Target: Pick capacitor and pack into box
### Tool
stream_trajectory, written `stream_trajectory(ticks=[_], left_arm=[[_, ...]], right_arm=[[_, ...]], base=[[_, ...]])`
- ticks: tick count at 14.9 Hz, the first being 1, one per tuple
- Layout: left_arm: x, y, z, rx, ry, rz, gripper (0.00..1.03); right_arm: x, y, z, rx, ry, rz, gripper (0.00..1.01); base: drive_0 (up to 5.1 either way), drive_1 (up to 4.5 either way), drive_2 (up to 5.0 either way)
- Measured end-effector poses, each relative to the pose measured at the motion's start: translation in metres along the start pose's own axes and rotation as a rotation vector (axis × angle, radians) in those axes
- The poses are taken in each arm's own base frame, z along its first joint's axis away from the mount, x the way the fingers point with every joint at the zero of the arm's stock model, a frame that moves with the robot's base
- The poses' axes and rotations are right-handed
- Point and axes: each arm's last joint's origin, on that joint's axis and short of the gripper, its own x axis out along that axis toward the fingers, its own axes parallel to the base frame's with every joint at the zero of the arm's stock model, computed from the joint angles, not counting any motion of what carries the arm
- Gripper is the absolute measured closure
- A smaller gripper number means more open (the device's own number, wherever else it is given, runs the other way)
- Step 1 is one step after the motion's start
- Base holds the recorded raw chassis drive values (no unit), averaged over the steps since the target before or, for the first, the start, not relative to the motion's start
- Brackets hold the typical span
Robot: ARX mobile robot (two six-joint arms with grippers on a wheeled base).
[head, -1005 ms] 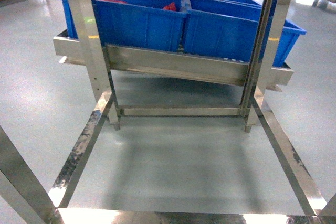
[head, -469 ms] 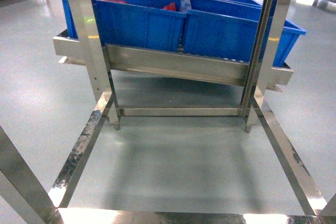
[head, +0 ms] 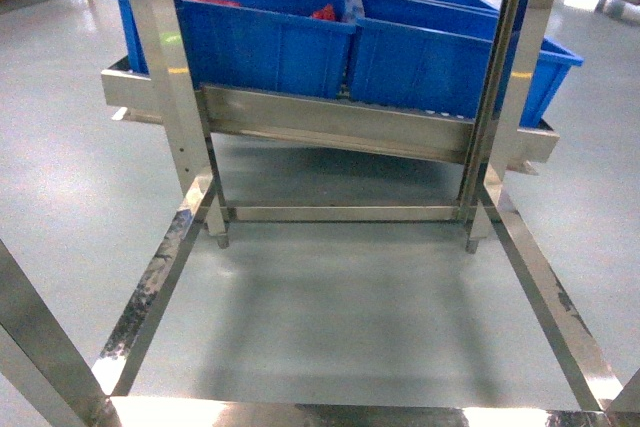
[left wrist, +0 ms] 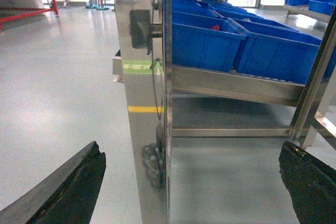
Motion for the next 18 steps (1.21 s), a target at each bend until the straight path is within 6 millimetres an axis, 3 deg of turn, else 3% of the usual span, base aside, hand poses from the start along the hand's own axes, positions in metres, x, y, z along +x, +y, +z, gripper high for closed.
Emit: stream_trajectory(ticks=[18], left_arm=[[0.0,0.0001,0.0,0.0,0.0,0.002,0.05]], right_arm=[[0.0,0.0001,-0.0001,-0.002,0.001,0.002,0.03]], base=[[0.0,0.0,0.0]])
